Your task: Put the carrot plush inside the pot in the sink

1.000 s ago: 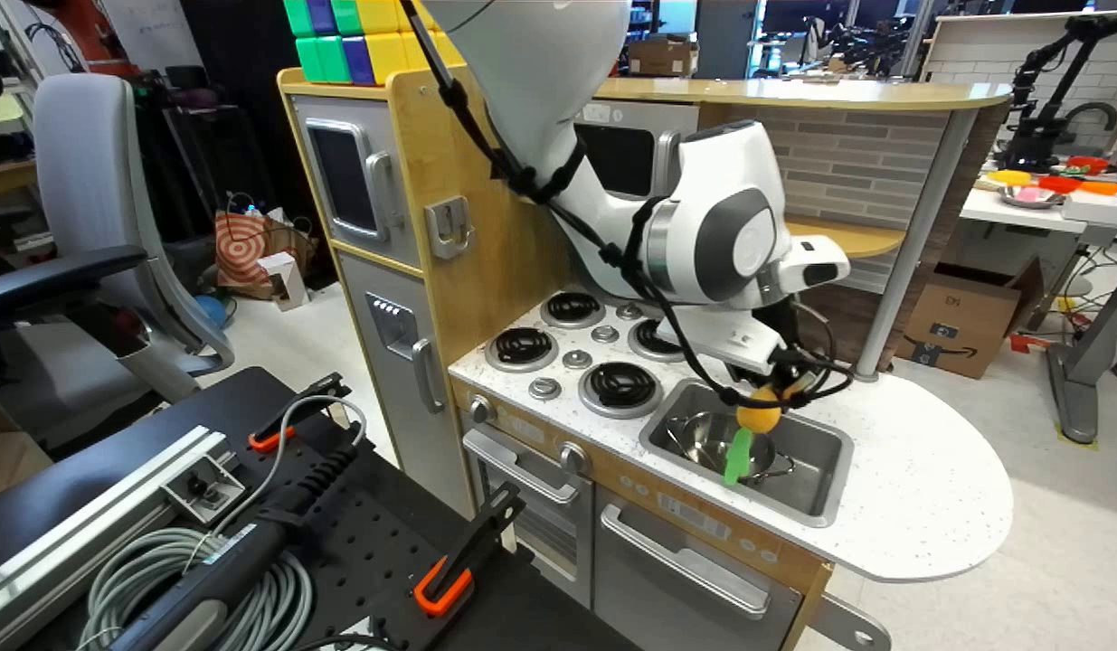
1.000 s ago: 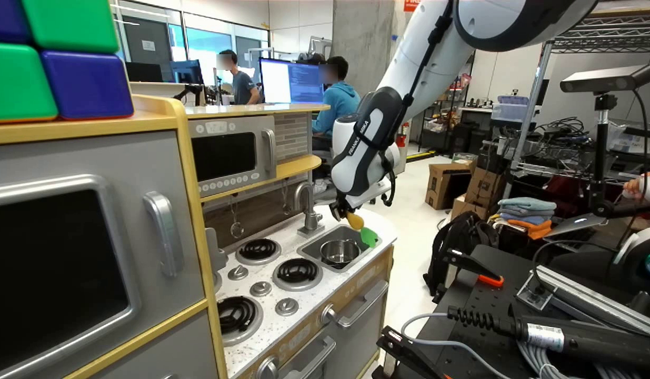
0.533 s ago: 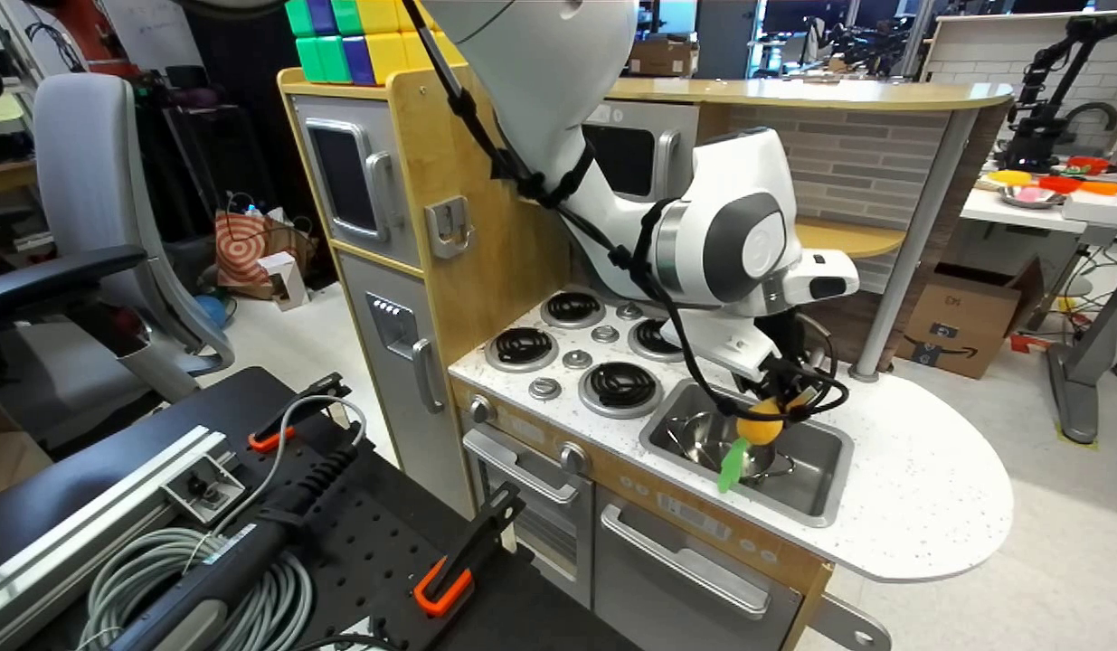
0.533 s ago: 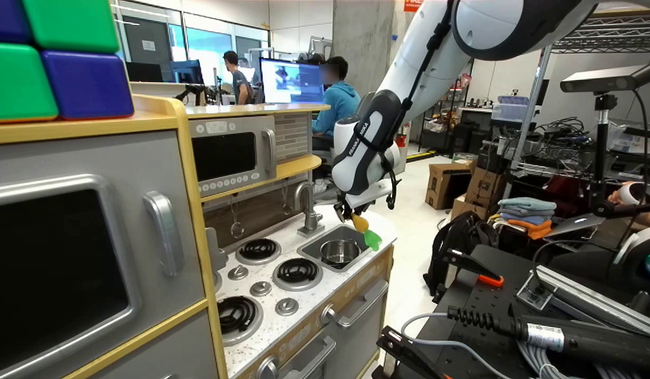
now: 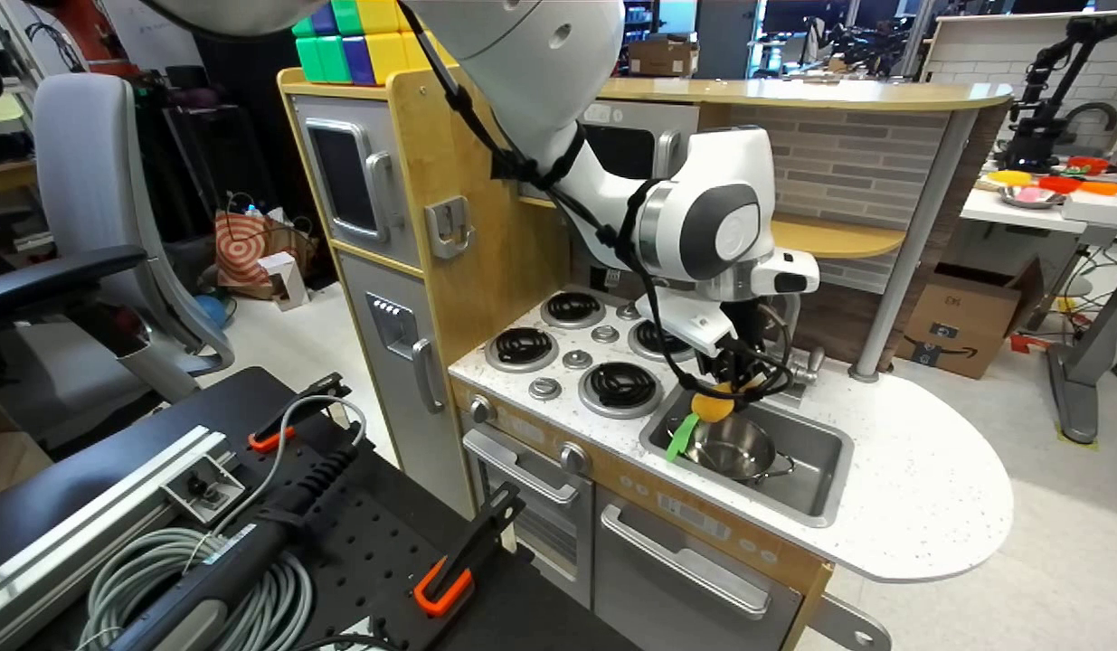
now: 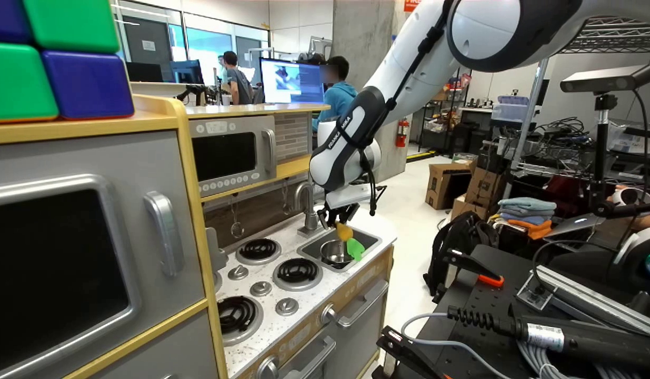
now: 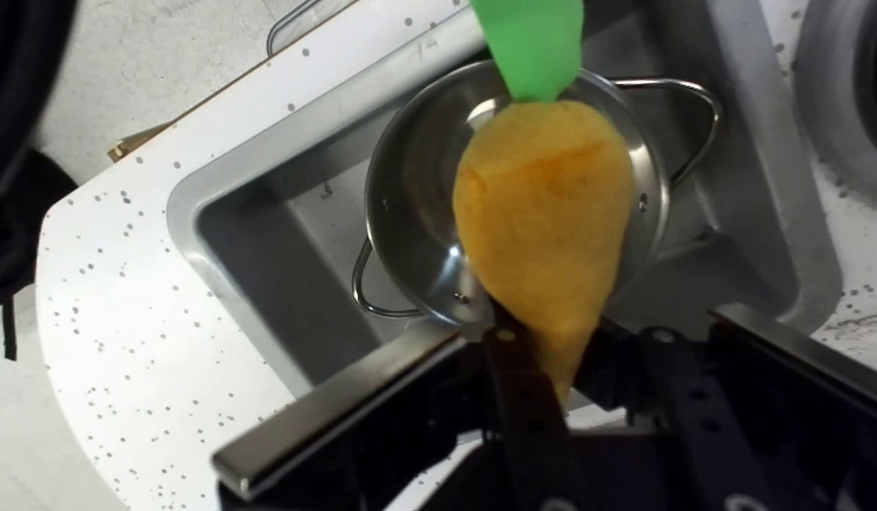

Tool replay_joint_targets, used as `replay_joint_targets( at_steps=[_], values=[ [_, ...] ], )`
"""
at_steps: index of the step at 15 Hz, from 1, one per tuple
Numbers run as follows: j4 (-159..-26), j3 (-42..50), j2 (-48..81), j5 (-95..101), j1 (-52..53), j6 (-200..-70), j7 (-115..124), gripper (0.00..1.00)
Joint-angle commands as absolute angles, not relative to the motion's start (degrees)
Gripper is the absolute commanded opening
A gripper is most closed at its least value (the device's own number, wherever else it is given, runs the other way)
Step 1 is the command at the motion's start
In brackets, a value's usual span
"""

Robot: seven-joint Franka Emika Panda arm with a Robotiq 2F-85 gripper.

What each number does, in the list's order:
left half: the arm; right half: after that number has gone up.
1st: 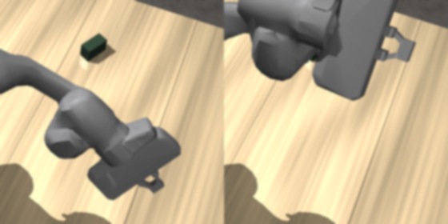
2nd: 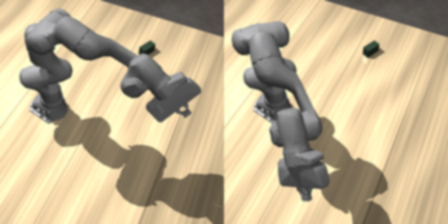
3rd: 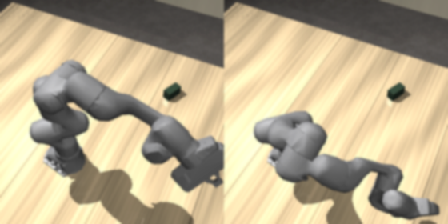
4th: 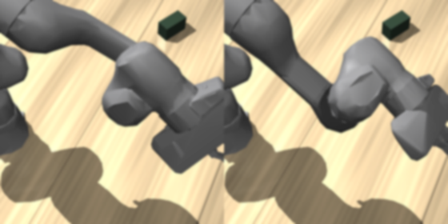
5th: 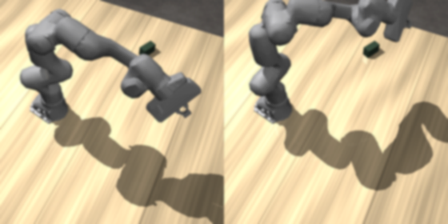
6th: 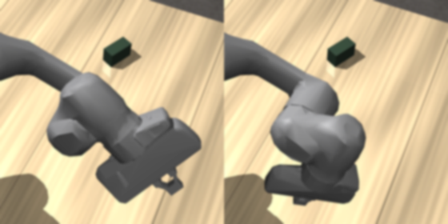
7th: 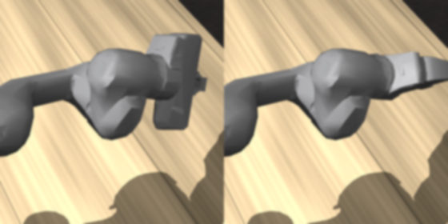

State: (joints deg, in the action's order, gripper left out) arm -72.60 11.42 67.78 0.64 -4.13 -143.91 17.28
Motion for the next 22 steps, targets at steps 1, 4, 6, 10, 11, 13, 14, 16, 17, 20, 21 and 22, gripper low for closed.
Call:
replay_joint_targets(
  at_steps=[1,4,6,10,11,13,14,16,17,20,21,22],
  values=[
    [-66.2,10.5,71.1,-0.9,-5.4,-139.5,17.8,0.36],
    [-64.9,10.2,71.6,-0.6,-5.6,-137.0,17.1,0.57],
    [-65.8,9.3,70.5,-0.6,-6.0,-135.3,15.3,0.71],
    [-72.2,7.5,65.1,-0.2,-7.0,-133.8,10.2,0.99],
    [-74.3,6.6,63.1,0.0,-7.7,-132.6,7.1,1.0],
    [-77.3,5.9,60.1,0.6,-8.7,-128.4,1.5,1.0],
    [-78.4,5.5,58.7,0.7,-9.3,-126.1,-0.9,1.0],
    [-73.9,6.9,62.6,0.9,-8.3,-126.8,1.5,1.0],
    [-74.5,6.8,61.7,0.9,-8.7,-126.0,0.8,1.0],
    [-74.3,6.8,62.2,0.9,-8.6,-126.1,1.0,1.0],
    [-74.3,6.8,62.3,0.9,-8.6,-126.2,1.0,1.0],
    [-74.3,6.8,62.4,0.9,-8.5,-126.2,1.0,1.0]
  ],
)
